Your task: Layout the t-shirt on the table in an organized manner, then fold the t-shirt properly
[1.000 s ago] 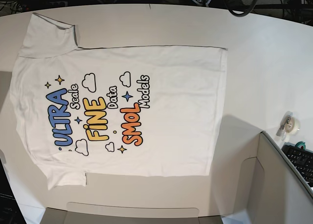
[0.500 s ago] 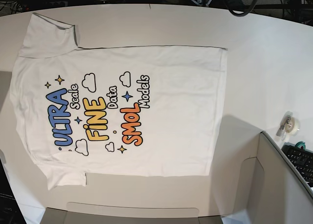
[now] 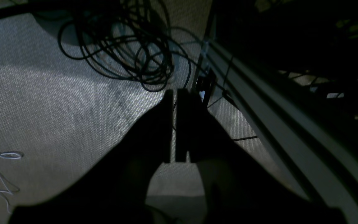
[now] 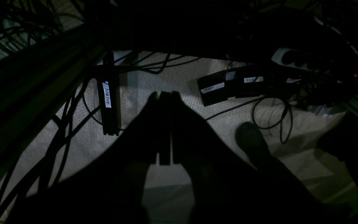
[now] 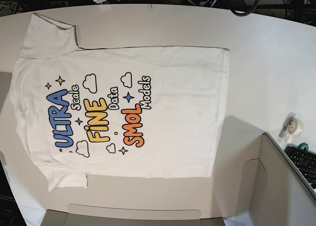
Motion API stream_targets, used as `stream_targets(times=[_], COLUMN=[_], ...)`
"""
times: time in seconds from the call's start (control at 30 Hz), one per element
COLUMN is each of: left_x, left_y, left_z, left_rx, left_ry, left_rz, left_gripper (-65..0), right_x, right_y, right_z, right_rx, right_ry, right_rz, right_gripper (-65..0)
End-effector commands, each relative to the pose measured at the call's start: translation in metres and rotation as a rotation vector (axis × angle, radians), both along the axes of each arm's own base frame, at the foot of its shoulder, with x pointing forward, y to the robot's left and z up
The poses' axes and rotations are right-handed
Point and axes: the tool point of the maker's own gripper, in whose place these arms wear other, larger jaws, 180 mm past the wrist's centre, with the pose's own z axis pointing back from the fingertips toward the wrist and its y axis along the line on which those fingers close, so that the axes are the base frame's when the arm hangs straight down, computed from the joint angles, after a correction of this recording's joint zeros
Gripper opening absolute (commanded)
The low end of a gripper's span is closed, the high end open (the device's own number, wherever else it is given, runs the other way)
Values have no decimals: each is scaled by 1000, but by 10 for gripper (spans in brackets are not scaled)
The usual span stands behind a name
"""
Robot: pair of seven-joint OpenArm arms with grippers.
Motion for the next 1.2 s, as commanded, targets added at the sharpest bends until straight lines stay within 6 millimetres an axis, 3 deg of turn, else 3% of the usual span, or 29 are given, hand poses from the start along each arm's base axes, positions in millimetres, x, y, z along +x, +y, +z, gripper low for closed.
stream_targets(times=[0.0, 0.13, 0.33, 0.53, 1.03, 1.17], left_x=[9, 1, -12, -13, -15, -33], left_y=[0, 0, 1, 1, -1, 0], left_z=[1, 0, -1, -1, -1, -1], left_rx=[2, 1, 2, 2, -1, 1], left_ry=[-20, -6, 14, 16, 18, 38], left_rz=[1, 1, -1, -2, -7, -5], left_gripper=[-650, -650, -650, -650, -650, -650], right_x=[16, 9, -35, -54, -58, -69], right_y=[1, 1, 4, 6, 4, 4], right_z=[2, 1, -3, -4, -4, -5], right_rx=[4, 3, 8, 11, 10, 7], right_ry=[-31, -16, 46, 75, 80, 95], right_rz=[3, 2, 3, 4, 18, 78], right_gripper=[-647, -647, -647, -647, -648, -648])
